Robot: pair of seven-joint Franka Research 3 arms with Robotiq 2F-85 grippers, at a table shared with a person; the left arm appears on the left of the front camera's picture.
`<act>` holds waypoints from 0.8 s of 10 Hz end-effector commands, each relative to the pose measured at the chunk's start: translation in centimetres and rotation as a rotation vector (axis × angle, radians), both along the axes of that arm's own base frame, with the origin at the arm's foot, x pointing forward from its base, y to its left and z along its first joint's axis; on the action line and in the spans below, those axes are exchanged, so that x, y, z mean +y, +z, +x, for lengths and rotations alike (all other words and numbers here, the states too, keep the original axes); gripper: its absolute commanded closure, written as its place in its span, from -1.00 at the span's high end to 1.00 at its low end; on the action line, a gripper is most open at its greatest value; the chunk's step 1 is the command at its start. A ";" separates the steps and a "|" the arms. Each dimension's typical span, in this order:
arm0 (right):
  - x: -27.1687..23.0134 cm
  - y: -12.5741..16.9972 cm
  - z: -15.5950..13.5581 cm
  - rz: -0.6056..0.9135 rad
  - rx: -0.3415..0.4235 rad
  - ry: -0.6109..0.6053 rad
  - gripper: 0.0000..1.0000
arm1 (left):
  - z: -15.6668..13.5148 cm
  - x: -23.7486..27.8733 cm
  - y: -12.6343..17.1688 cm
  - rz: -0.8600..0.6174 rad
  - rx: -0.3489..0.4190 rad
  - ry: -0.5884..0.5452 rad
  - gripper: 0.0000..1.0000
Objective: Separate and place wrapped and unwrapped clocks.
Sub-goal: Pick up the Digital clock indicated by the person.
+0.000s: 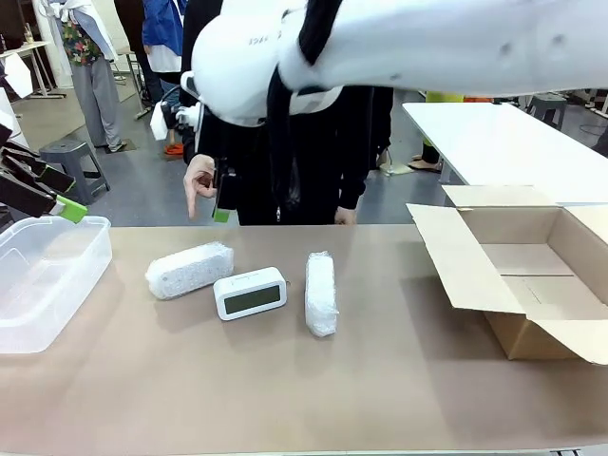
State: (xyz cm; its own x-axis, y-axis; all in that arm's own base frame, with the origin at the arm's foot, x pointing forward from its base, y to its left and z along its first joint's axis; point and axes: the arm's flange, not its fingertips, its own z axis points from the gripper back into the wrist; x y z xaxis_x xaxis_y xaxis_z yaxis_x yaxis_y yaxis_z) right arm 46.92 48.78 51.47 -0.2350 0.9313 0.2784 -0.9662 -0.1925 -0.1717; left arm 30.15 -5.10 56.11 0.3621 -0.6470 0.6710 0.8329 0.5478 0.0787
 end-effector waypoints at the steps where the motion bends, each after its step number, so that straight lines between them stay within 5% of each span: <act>1: 4.1 0.0 2.6 -0.043 -0.018 0.067 1.00 | 0.1 0.2 -0.1 -0.008 0.001 -0.012 1.00; 4: 7.7 -3.2 4.6 -0.091 0.036 0.162 1.00 | 0.1 0.2 -0.1 -0.008 0.001 -0.012 1.00; 8: 10.5 -6.7 6.4 -0.154 0.006 0.216 1.00 | 0.1 0.2 -0.1 -0.008 0.001 -0.012 1.00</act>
